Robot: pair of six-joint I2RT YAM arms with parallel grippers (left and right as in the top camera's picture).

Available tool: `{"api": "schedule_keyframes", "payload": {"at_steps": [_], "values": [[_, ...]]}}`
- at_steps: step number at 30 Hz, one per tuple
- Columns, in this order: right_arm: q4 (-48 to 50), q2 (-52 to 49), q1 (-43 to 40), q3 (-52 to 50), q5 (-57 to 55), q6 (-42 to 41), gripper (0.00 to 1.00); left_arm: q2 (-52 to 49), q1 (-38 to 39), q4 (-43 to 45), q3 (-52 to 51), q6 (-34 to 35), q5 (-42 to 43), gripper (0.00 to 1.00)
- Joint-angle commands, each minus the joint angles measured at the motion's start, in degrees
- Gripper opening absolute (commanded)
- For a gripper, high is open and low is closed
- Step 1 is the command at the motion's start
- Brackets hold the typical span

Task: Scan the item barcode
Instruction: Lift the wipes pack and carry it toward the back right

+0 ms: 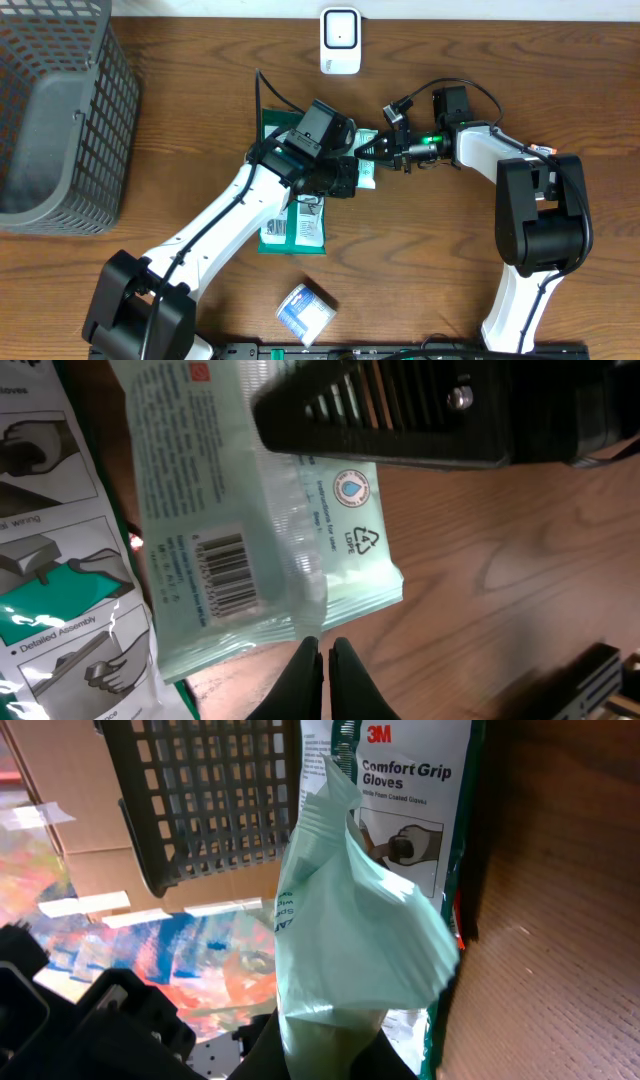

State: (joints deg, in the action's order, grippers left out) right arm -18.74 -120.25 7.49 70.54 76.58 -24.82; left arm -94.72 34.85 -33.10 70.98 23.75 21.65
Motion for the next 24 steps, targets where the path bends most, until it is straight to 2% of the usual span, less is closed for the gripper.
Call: {"api": "schedule_keyframes", "payload": {"at_steps": [1, 14, 18, 24], "values": [[0.13, 1.90, 0.48, -0.13, 2.64, -0.48, 0.01, 0.37, 1.14, 0.00, 0.24, -0.96, -3.58, 0.07], [0.15, 1.90, 0.48, -0.13, 3.45, -0.46, 0.01, 0.37, 2.95, 3.58, -3.76, -0.96, -7.41, 0.07], [0.15, 1.90, 0.48, -0.13, 3.50, -0.48, 0.01, 0.44, 2.99, 3.78, -3.74, -0.94, -5.81, 0.07], [1.18, 1.90, 0.48, -0.13, 3.43, -0.76, 0.01, 6.05, 0.59, 3.45, -1.38, -1.20, -6.49, 0.07]]}}
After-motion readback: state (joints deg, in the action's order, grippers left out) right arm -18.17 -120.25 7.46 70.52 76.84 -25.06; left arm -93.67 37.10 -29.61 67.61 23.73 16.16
